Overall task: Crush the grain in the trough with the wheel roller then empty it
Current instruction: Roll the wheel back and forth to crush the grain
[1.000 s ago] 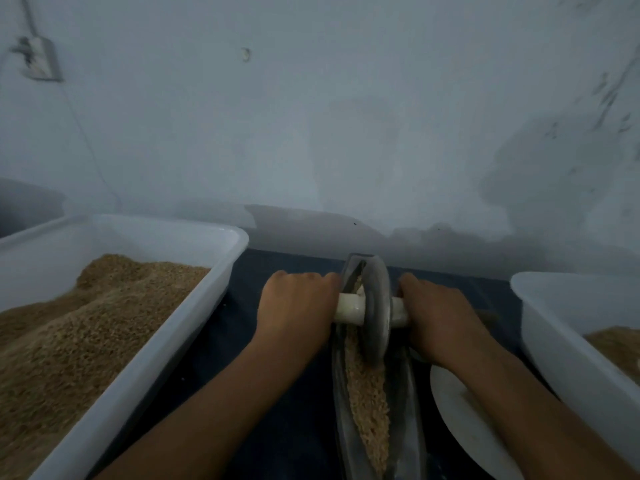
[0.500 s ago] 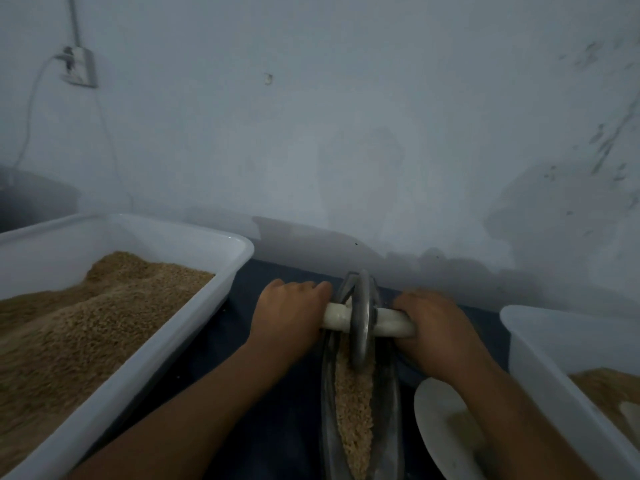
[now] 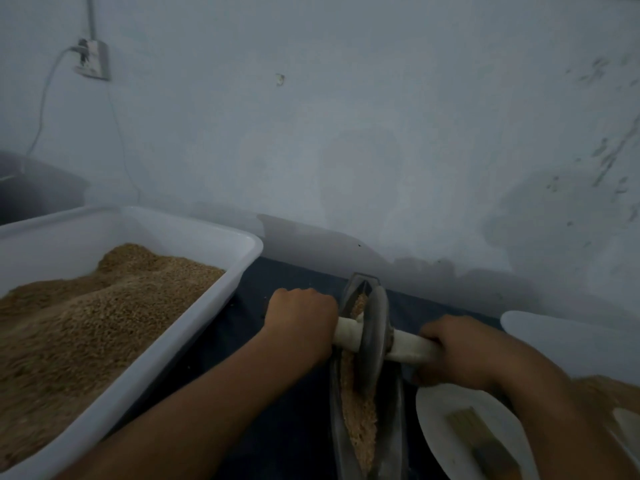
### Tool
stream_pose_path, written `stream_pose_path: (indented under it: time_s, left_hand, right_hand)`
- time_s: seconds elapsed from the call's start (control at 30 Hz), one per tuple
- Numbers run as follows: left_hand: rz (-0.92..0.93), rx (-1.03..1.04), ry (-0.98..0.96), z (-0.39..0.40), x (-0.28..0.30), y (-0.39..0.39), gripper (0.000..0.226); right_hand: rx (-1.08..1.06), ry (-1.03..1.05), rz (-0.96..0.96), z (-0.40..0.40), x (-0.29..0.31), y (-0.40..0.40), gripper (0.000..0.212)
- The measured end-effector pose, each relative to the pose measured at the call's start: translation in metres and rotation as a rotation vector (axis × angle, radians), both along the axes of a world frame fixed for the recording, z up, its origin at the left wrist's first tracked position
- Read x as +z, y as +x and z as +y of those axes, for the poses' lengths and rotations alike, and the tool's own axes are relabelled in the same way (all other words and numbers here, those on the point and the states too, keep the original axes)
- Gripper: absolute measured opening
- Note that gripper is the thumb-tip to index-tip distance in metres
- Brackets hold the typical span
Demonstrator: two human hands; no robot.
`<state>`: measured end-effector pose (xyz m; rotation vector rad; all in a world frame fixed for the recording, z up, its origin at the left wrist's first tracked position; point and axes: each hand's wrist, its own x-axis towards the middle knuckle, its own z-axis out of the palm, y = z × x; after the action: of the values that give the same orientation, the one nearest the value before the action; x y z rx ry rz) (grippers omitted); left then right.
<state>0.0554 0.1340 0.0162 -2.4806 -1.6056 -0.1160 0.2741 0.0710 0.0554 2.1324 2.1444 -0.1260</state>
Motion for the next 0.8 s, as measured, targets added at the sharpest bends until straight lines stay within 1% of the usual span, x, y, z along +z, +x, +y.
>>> stream_pose_path:
  time_s: [0.1,0.2,0.3,0.4,0.5,0.63,0.7,0.73,0.8]
  left_hand:
    - [0.033,0.015,-0.137,-0.009,0.009,0.001,0.029]
    - [0.095,0.005,-0.278,-0.018,0.021,-0.002,0.021]
    - [0.225,-0.037,-0.358,-0.025,0.032,-0.004,0.036]
    - [0.266,-0.051,-0.378,-0.030,0.036,-0.003,0.036]
    - [0.277,-0.060,-0.379,-0.031,0.034,-0.003,0.037]
    - [0.172,-0.050,-0.364,-0.022,0.028,-0.001,0.033]
    - [0.110,-0.042,-0.326,-0.015,0.022,0.000,0.026]
    - [0.078,-0.037,-0.293,-0.011,0.020,0.000,0.027]
    - [0.033,-0.021,-0.197,-0.003,0.012,0.000,0.035]
  right_hand:
    - [-0.005,-0.100,-0.008,-0.011,0.010,-0.006,0.026]
    - [-0.024,-0.174,0.020,-0.021,0.021,-0.015,0.024]
    - [-0.013,-0.208,-0.007,-0.029,0.028,-0.023,0.027]
    - [-0.005,-0.221,-0.034,-0.034,0.033,-0.026,0.028]
    - [-0.022,-0.234,-0.016,-0.033,0.032,-0.026,0.027]
    - [-0.053,-0.230,0.046,-0.026,0.024,-0.019,0.021]
    - [-0.049,-0.198,0.064,-0.021,0.018,-0.015,0.017]
    - [-0.032,-0.173,0.051,-0.017,0.015,-0.014,0.015]
    - [0.011,-0.126,0.017,-0.009,0.005,-0.011,0.014]
